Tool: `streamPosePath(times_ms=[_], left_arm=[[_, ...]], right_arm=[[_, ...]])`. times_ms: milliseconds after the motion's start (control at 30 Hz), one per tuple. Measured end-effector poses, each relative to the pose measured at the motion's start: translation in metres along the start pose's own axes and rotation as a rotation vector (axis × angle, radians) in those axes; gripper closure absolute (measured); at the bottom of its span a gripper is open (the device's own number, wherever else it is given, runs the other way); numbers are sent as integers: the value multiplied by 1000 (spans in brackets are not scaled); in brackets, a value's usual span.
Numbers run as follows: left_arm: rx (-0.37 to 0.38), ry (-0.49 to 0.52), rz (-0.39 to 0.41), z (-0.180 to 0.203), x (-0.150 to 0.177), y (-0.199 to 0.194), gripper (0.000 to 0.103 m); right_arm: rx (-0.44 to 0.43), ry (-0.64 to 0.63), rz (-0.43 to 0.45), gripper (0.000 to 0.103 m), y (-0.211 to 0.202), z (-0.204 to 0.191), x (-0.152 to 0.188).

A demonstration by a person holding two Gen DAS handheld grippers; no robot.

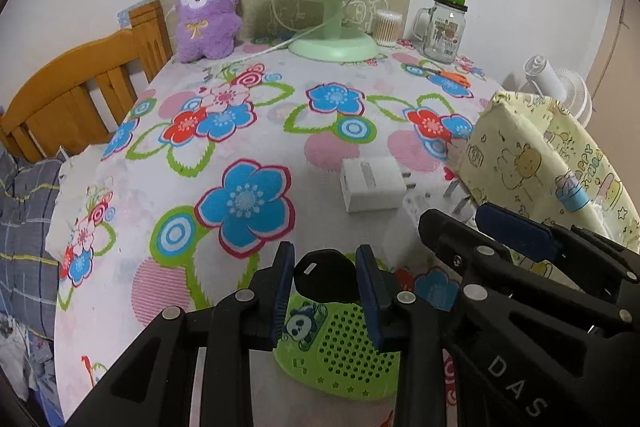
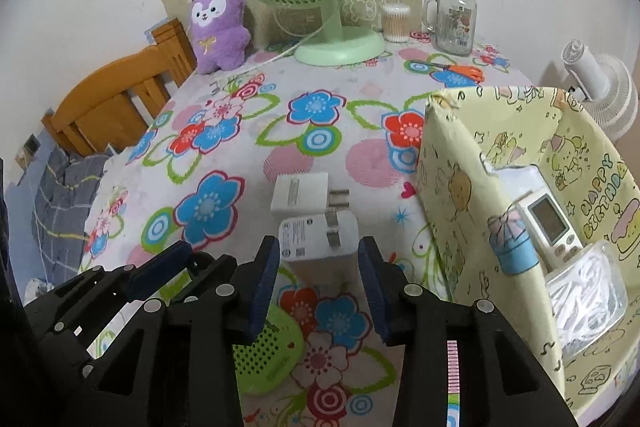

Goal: Organize rigid objects
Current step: 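Lift the charger and key fob and carry both toward the yellow basket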

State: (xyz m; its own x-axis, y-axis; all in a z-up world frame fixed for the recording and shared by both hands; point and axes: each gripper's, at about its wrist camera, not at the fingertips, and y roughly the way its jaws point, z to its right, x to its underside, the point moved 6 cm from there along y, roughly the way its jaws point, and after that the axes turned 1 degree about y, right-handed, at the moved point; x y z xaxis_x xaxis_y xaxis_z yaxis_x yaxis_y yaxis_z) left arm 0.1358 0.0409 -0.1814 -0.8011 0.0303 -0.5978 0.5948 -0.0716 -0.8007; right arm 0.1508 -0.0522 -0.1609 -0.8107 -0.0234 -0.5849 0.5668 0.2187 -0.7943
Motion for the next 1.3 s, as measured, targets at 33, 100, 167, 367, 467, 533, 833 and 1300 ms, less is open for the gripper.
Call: streamPosePath(times_ms=[33, 100, 167, 367, 467, 533, 833, 1300], left_arm=[[2, -3, -7, 0, 2, 2, 72], [7, -10, -13, -2, 4, 4, 72], [5, -13, -14, -3, 4, 6, 72], [13, -18, -34, -5, 2, 18, 72], [17, -18, -48, -5, 2, 24, 72], [18, -17, -57, -5, 2, 27, 72], [25, -6, -46, 1, -1, 22, 72], [15, 13, 51, 14, -5, -29, 72]], right_arm=[[1, 2, -8, 58, 3, 0, 2], [1, 8, -1, 57, 6, 0, 3], [9, 3, 1, 54, 9, -2, 1], [5, 12, -24, 42, 24, 0, -1], [9, 16, -44, 42, 37, 2, -2], [13, 20, -55, 45, 44, 4, -2], [27, 7, -40, 50, 38, 8, -5], [10, -9, 64, 50, -18, 3, -8]])
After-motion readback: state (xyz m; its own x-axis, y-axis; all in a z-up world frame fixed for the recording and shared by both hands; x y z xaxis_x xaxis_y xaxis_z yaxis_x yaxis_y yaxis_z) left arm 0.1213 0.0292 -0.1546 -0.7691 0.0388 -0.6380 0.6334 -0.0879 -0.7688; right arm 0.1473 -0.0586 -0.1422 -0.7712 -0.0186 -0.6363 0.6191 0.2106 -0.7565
